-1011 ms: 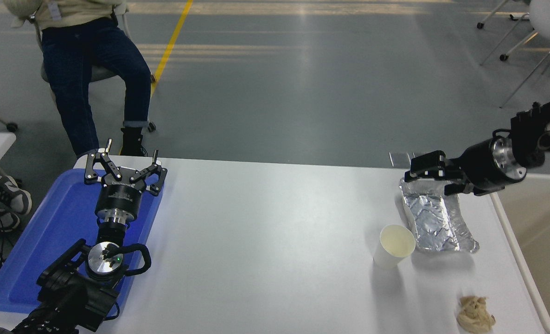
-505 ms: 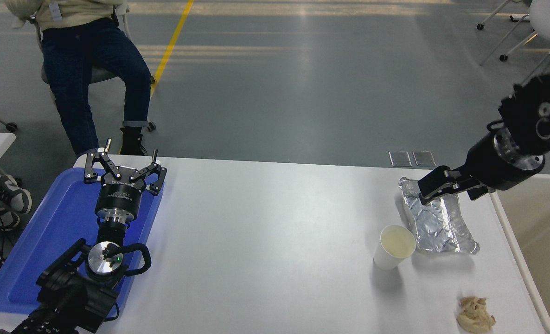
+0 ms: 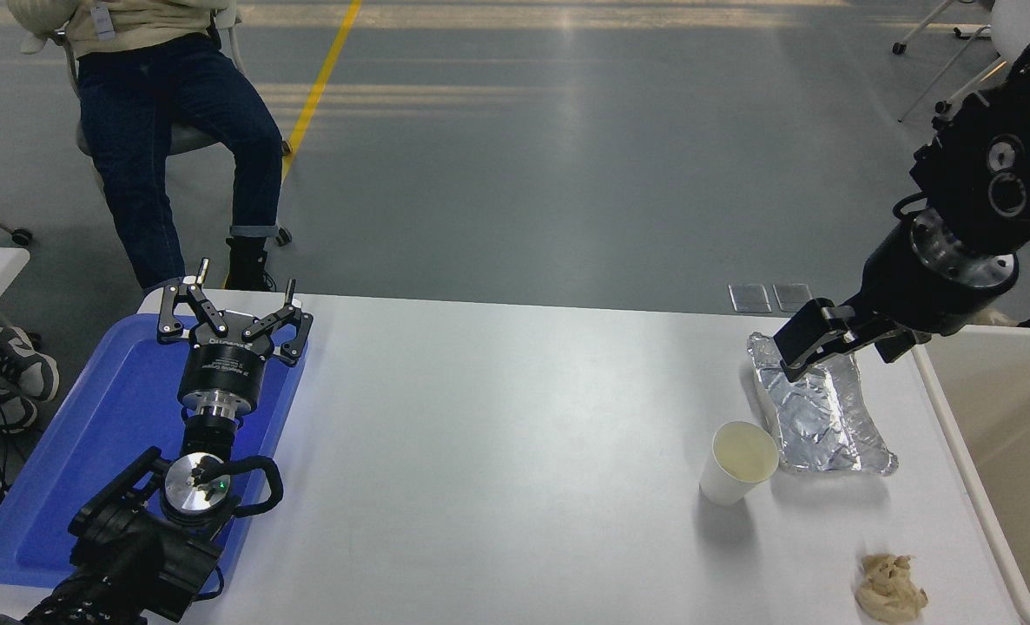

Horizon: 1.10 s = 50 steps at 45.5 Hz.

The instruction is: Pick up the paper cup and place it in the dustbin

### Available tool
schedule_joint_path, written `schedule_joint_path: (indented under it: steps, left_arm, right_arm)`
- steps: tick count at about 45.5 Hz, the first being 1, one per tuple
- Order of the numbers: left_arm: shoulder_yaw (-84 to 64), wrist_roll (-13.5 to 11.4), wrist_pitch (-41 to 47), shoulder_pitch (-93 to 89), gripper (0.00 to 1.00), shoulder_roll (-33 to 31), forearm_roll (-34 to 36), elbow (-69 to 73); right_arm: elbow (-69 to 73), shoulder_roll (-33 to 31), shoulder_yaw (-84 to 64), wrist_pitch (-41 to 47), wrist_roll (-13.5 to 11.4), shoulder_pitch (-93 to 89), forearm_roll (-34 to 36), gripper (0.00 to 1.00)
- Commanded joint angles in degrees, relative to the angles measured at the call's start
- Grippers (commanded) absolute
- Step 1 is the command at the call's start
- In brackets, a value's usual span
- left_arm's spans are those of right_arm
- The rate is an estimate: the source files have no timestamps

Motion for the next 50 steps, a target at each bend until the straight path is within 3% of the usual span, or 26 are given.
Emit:
schedule_joint_path:
  steps: [1, 11, 21, 50]
  left_arm:
    - [0.0, 0.0, 0.0, 0.0, 1.0, 0.0, 0.0, 0.0]
    - [0.0, -0.1, 0.0, 0.0, 1.0, -0.1, 0.0, 0.0]
    - [0.0, -0.1, 0.0, -0.1, 1.0, -0.1, 0.0, 0.0]
    - [0.0, -0.1, 0.0, -0.1, 1.0, -0.1, 0.0, 0.0]
  right_arm:
    - [-0.8, 0.3, -0.2, -2.3, -0.2, -1.8, -0.6, 1.0]
    - [-4.3, 0.2, 0.8, -7.4, -0.1, -8.6, -0.9, 1.0]
    - [-9.4, -1.0, 3.0, -8.5, 0.0, -17.2, -5.6, 1.0]
    - [-20.3, -0.7, 13.2, -12.6, -0.1, -36.0, -5.6, 1.0]
